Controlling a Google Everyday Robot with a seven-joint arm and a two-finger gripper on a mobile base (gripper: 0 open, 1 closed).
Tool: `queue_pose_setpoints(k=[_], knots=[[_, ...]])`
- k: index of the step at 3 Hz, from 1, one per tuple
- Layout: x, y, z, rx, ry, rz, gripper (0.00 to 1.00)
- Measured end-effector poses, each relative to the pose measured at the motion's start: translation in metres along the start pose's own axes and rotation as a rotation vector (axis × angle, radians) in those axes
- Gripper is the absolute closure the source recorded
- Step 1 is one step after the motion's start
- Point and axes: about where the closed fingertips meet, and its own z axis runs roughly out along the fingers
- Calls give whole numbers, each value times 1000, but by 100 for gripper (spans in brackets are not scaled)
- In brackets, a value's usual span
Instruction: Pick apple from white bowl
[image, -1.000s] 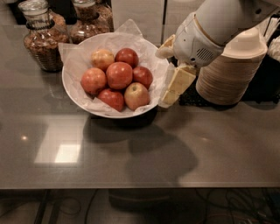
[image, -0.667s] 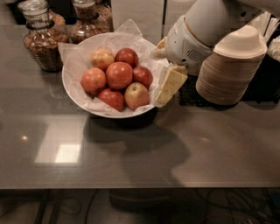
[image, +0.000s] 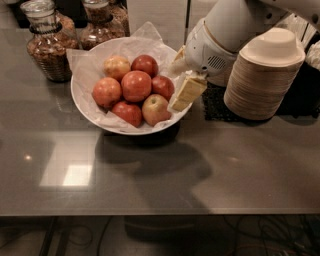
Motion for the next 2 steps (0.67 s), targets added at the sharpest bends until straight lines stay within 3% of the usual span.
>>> queue_pose_setpoints(k=[1,2], knots=[[0,0,0,0,0,0,65],[0,0,0,0,0,0,61]])
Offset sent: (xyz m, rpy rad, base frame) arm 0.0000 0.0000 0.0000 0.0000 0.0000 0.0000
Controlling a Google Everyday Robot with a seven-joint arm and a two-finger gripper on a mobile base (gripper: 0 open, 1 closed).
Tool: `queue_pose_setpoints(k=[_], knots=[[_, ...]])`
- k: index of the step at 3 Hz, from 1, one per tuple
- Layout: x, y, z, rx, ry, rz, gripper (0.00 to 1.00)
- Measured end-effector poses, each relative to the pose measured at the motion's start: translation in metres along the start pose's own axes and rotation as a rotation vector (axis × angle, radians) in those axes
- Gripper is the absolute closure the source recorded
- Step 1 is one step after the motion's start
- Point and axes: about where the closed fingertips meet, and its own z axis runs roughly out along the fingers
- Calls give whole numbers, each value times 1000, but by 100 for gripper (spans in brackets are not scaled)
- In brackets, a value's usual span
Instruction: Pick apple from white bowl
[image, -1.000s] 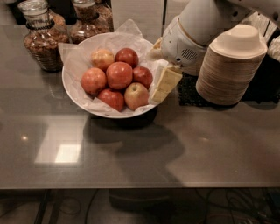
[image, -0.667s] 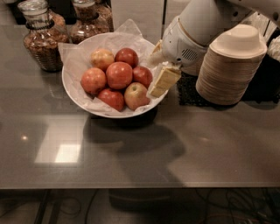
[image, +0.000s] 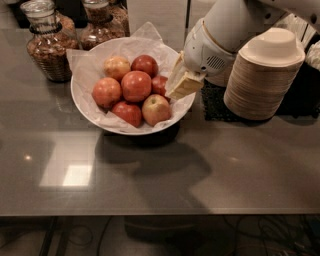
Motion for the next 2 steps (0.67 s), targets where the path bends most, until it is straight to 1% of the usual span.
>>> queue_pose_setpoints(k=[1,2], knots=[[-2,-4,6,-6,-4,-7,38],[-6,-9,21,-32,-12,-20,20]])
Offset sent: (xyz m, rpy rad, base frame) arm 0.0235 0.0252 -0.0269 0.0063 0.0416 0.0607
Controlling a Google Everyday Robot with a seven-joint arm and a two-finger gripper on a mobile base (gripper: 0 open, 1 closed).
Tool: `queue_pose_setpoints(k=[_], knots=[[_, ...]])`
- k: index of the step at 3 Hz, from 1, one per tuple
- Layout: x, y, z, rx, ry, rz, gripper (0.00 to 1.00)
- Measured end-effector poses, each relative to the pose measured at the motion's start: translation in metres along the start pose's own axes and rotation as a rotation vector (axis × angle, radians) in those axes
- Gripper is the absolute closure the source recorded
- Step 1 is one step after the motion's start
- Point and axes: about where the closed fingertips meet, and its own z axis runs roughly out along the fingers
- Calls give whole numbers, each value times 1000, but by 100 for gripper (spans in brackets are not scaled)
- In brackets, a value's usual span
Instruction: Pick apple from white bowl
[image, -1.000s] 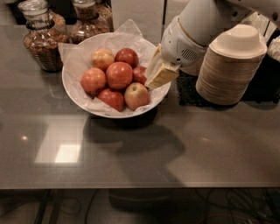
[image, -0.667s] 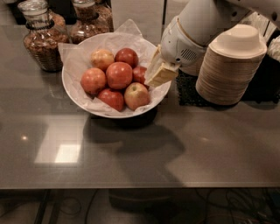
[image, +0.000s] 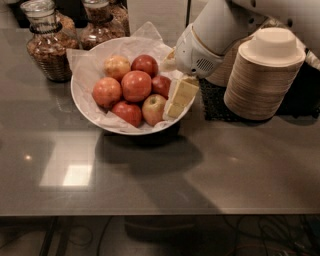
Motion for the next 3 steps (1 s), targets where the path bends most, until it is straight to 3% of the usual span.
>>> queue_pose_setpoints(k=[2,3], knots=[[-33,-16,18,-10,-46,-60,20],[-55,-25,21,4,-69,-101,15]])
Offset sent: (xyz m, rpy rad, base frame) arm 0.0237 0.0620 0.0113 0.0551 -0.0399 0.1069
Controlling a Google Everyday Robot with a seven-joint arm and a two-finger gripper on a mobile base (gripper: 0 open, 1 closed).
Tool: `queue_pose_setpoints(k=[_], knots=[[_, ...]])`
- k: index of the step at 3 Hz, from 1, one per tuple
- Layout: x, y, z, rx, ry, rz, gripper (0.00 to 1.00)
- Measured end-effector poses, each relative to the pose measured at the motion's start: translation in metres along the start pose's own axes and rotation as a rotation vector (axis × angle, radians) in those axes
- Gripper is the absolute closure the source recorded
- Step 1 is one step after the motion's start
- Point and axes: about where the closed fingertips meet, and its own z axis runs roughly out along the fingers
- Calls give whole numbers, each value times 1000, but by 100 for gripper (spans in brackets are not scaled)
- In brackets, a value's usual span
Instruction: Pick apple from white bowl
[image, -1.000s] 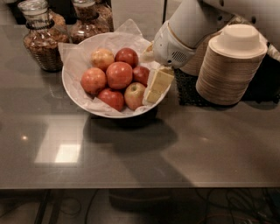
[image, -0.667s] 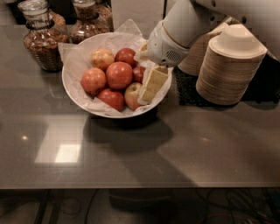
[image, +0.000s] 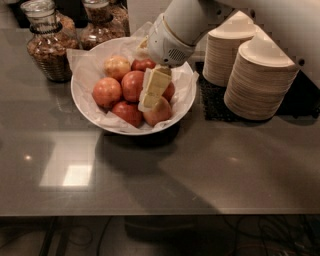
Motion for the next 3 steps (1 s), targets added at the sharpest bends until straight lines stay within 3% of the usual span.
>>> queue_pose_setpoints(k=[1,3], knots=[[-4,-9,7,31,-12,-21,14],[22,-17,28,96,15,-33,15]])
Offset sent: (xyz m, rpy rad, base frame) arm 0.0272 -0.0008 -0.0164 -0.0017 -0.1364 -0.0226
